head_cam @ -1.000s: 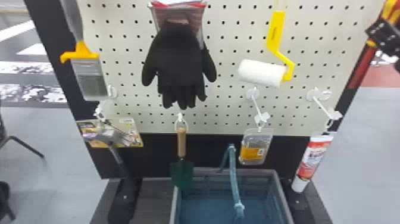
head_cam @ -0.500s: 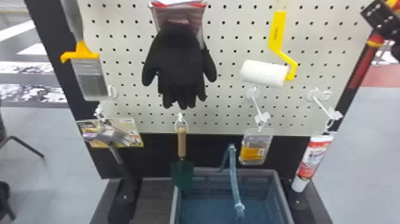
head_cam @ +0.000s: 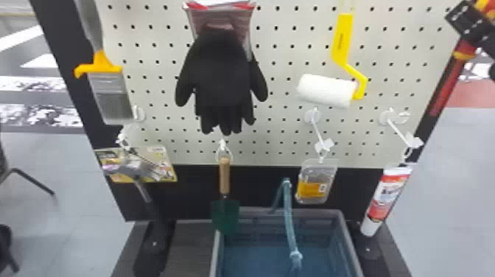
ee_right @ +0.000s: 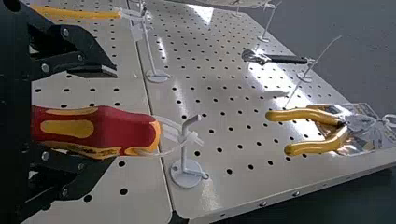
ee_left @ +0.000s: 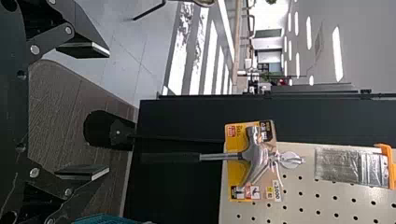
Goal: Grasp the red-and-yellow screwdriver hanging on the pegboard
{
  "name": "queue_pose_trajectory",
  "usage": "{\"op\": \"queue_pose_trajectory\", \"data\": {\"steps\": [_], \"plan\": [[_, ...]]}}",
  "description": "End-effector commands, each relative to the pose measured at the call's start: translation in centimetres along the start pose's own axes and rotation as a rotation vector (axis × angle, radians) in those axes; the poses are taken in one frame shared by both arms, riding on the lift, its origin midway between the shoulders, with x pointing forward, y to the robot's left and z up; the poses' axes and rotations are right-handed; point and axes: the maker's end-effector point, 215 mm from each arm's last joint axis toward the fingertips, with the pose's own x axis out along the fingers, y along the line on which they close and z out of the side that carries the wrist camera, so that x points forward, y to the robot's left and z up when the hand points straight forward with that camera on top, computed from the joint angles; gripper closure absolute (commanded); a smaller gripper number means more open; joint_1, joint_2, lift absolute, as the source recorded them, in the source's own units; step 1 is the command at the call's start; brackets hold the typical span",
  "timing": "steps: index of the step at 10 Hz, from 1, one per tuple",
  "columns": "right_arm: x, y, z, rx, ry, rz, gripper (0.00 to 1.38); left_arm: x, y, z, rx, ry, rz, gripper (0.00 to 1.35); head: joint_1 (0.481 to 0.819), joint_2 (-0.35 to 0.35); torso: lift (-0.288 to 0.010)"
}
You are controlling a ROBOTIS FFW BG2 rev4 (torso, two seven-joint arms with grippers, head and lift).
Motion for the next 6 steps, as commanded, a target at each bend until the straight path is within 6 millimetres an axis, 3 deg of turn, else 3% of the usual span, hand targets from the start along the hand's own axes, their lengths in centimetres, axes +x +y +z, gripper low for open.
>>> {"op": "queue_pose_trajectory", "data": {"steps": [1, 5, 6], "plan": [[-0.5, 0.0, 0.5, -0.011, -0.007, -0.025, 0.7, 0.0, -0.1, -0.2, -0.003, 0.005, -0.002, 0.4, 0.549, 0.0, -0.1], [-2.0, 0.1, 2.9, -0.101, -0.026, -0.112, 0.78, 0.0, -0.1, -0.2, -0.005, 0.007, -0.006, 0.4, 0.549, 0.0, -0.1], [-2.3, -0.2, 2.6, -0.107, -0.004, -0.133, 1.15, 0.0, -0.1, -0.2, -0.006, 0.007, -0.006, 0.4, 0.549, 0.0, -0.1]]}}
